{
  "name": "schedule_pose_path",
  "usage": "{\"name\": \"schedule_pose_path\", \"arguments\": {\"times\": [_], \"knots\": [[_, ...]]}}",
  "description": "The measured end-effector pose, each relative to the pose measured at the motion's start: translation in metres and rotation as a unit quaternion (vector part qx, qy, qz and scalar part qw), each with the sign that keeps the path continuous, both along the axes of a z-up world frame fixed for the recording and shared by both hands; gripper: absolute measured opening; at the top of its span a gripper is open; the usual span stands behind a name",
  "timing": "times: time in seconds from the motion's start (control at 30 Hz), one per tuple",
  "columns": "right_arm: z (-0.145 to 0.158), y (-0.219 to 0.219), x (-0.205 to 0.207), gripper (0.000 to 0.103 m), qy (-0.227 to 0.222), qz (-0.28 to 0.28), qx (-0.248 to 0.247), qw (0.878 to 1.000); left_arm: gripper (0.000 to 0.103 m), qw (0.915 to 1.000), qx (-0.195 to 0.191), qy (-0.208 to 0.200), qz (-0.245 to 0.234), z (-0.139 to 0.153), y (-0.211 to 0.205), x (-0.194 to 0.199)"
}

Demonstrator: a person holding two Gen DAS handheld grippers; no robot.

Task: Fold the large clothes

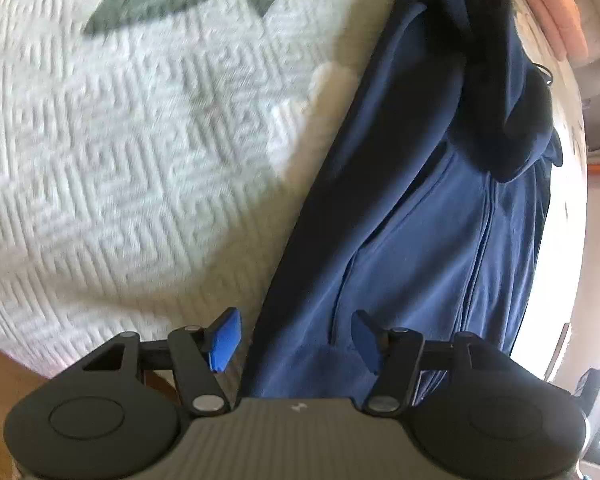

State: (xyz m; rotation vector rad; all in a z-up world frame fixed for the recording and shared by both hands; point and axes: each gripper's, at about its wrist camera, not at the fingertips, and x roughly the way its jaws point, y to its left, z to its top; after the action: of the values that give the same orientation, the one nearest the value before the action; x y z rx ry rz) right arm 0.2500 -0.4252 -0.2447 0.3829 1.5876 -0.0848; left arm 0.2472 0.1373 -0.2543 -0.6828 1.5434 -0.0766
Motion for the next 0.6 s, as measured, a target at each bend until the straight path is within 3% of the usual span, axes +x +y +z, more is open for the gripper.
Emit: {"name": "schedule_pose_path", "arguments": {"times": [0.1, 0.3, 0.33, 0.37, 0.4, 0.43, 0.6], "knots": [[-0.005, -0.005, -0.006, 0.080, 0.006, -0.018, 0.020, 1.000, 0.063, 1.0000, 0.004, 0.006, 0.006, -0.006, -0.005, -0.007], [-0.019, 0.002, -0.001, 0.081, 0.000, 0.008, 0.058, 0.998, 0.068, 0.9982, -0.047, 0.021, 0.030, -0.036, -0.015, -0.013], [-0.018, 0.005, 0.001, 0.071, -0.005, 0.020, 0.056, 0.998, 0.061, 0.9989, -0.038, 0.017, 0.021, -0.036, -0.020, -0.012], [-0.018, 0.006, 0.001, 0.046, -0.012, 0.027, 0.066, 0.997, 0.053, 0.9995, -0.029, 0.012, 0.008, -0.034, -0.024, -0.011], [-0.016, 0.006, 0.002, 0.040, -0.015, 0.023, 0.080, 0.996, 0.022, 0.9997, -0.018, 0.009, -0.013, -0.030, -0.028, -0.010], [-0.013, 0.007, 0.003, 0.032, -0.019, 0.024, 0.080, 0.996, 0.013, 0.9995, -0.023, 0.006, -0.022, -0.028, -0.029, -0.009], [0.011, -0.002, 0.012, 0.023, -0.063, 0.009, 0.108, 0.992, 0.011, 0.9974, -0.063, -0.034, 0.012, 0.001, -0.015, 0.002]]}}
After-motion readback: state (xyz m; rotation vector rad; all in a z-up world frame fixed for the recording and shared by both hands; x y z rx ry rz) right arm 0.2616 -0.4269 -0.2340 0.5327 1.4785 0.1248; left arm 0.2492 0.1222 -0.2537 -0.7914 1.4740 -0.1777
